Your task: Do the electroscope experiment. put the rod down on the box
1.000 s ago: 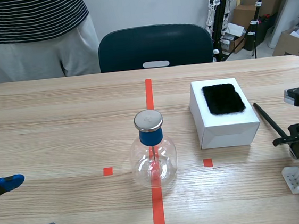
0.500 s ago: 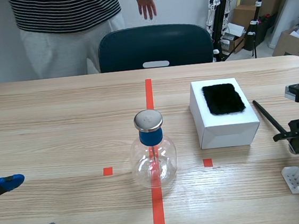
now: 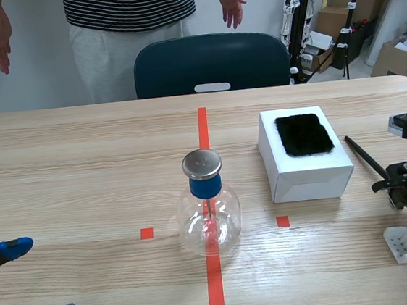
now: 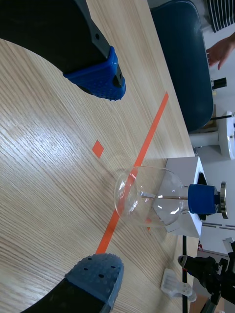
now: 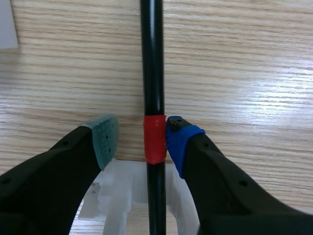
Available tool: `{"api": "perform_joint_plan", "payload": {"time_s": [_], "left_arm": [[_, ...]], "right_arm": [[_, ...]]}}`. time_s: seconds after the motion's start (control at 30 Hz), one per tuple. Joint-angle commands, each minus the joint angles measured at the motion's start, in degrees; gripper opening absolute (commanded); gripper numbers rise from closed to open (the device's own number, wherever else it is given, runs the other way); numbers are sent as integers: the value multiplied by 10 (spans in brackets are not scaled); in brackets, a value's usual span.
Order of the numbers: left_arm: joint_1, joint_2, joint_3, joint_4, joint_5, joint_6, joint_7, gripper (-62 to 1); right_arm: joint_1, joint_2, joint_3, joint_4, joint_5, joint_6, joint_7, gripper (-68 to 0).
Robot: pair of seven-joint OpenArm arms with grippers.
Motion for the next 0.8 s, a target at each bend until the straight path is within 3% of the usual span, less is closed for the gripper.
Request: {"api": "perform_joint_plan", "payload": {"time_s": [0.0, 0.33, 0.6, 0.77], "left_arm": [[-2, 0, -4, 7, -6, -1, -29, 14], [-2, 0, -4, 7, -6, -1, -29, 14], [-2, 0, -4, 7, -6, -1, -29, 14], [-2, 0, -4, 7, -6, -1, -29, 14]], "right_arm": [[10, 11, 7, 5, 2, 0, 3, -413], [10, 10, 7, 5, 2, 0, -5, -176], [10, 10, 7, 5, 2, 0, -9, -81], [10, 10, 7, 5, 2, 0, -9, -77]]}}
